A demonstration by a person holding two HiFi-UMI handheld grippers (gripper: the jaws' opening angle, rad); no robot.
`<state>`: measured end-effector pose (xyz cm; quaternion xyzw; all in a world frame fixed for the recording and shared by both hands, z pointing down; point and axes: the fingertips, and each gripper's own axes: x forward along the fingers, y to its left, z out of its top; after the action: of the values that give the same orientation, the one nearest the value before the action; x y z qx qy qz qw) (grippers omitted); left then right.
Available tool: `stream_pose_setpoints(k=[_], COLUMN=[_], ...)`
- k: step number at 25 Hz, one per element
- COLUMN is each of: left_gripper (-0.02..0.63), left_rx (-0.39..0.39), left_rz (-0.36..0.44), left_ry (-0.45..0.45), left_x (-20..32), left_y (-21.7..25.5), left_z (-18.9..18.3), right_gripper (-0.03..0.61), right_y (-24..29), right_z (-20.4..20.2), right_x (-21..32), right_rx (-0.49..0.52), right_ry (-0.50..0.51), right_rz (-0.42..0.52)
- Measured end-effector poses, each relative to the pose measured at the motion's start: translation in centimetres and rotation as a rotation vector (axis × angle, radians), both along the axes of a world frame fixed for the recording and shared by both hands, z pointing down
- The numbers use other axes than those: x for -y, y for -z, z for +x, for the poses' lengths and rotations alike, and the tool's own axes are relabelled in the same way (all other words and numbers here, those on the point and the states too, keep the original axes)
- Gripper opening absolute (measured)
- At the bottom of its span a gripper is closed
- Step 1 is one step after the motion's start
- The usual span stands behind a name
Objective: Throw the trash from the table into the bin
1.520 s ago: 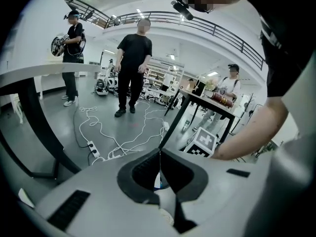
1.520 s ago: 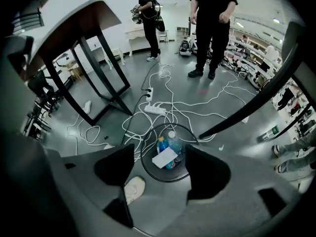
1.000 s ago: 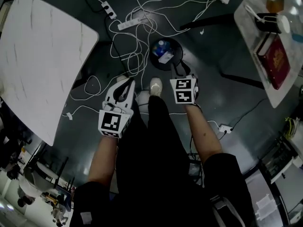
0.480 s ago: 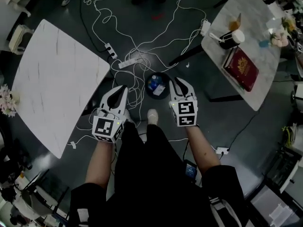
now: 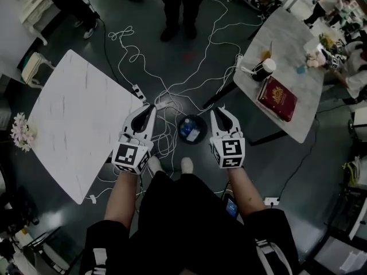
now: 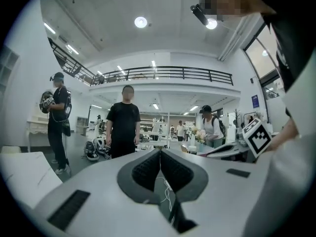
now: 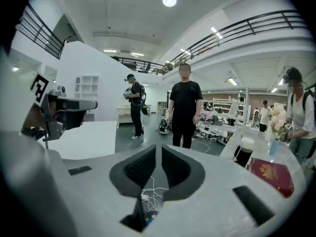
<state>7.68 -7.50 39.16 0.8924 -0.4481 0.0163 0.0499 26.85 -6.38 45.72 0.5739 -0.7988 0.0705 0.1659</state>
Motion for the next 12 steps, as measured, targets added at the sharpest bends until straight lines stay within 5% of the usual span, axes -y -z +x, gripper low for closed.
stream_pose_setpoints(k=[12], left_gripper=[0.015], left_rx=[-0.038], left_rz=[0.103], left_ry=[0.030], left_x=[-1.1], left_y=[6.0], left_z=[-4.1], right_gripper=[0.017], right_y=[6.8], right_z=[1.3], right_x=[-2.5], right_rx=[0.009], right_ry=[-0.042], right_rz=[0.161])
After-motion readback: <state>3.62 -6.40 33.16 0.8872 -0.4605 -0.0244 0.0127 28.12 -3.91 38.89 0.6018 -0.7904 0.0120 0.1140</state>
